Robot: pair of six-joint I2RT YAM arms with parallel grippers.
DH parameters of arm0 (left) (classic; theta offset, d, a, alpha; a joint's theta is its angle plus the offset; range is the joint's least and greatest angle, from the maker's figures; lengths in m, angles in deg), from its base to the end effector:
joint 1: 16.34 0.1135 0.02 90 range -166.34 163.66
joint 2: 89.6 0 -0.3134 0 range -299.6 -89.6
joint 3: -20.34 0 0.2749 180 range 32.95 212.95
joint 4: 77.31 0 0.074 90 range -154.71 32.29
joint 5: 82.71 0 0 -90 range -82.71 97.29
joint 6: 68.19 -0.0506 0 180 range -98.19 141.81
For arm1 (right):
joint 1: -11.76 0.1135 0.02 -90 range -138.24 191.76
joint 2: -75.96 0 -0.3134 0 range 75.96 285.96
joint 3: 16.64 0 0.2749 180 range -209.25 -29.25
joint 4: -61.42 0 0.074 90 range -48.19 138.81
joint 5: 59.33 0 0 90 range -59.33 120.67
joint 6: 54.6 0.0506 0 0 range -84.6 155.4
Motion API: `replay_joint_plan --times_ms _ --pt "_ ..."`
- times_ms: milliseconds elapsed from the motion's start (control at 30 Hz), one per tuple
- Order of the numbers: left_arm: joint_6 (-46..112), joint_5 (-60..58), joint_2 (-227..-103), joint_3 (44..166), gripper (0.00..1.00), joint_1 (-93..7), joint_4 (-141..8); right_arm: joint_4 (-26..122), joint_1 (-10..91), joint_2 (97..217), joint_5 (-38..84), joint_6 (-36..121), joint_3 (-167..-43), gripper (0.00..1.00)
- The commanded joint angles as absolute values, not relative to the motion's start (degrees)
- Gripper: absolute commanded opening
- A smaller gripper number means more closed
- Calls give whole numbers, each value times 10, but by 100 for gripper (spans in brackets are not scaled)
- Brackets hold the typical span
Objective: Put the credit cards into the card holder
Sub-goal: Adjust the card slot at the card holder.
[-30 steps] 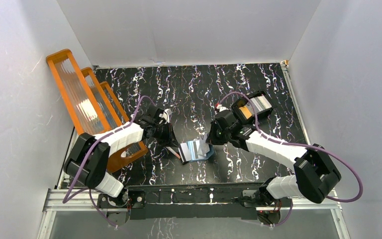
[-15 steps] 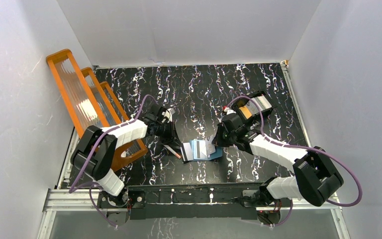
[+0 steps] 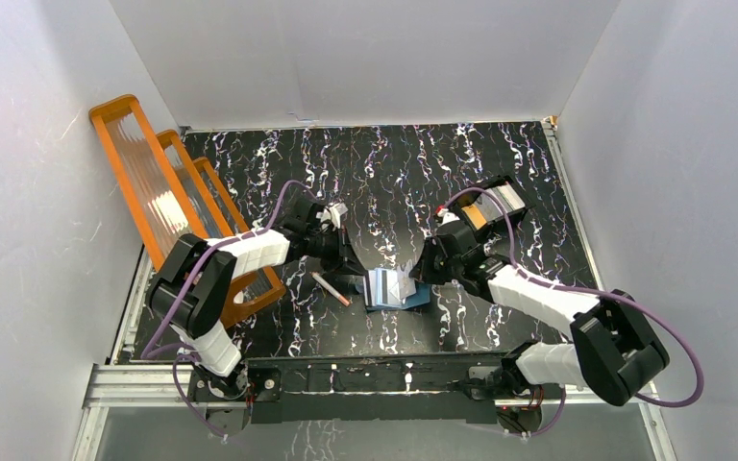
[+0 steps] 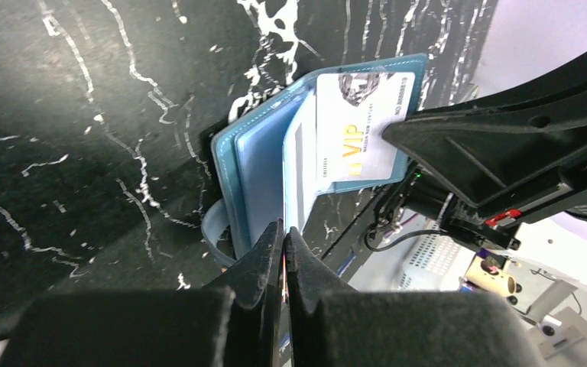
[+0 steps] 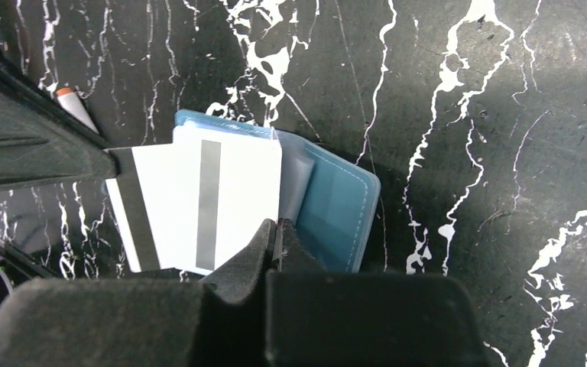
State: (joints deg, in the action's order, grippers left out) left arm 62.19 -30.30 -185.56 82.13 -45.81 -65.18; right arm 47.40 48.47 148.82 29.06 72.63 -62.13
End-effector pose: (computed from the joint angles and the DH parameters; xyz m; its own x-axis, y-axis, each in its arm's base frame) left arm 0.2972 -0.2034 0.1883 -0.9697 -0.0417 -0.2406 0.1687 0.5980 -0.7835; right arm 0.2118 0.1597 0.2042 -0.7938 0.1625 -0.5861 -0.1685 0.8671 0.4687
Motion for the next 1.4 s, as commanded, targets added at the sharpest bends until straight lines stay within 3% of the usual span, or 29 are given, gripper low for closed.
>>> replay_joint_plan --times_ms 0,333,1367 --pt "659 -355 -1838 814 0 -460 -705 440 481 1449 273 711 -642 0" --pt "726 -397 -1853 801 0 -467 -806 415 475 1378 229 718 -690 0" --pt "705 -357 -1935 898 0 -526 -803 275 472 1310 328 728 -739 0"
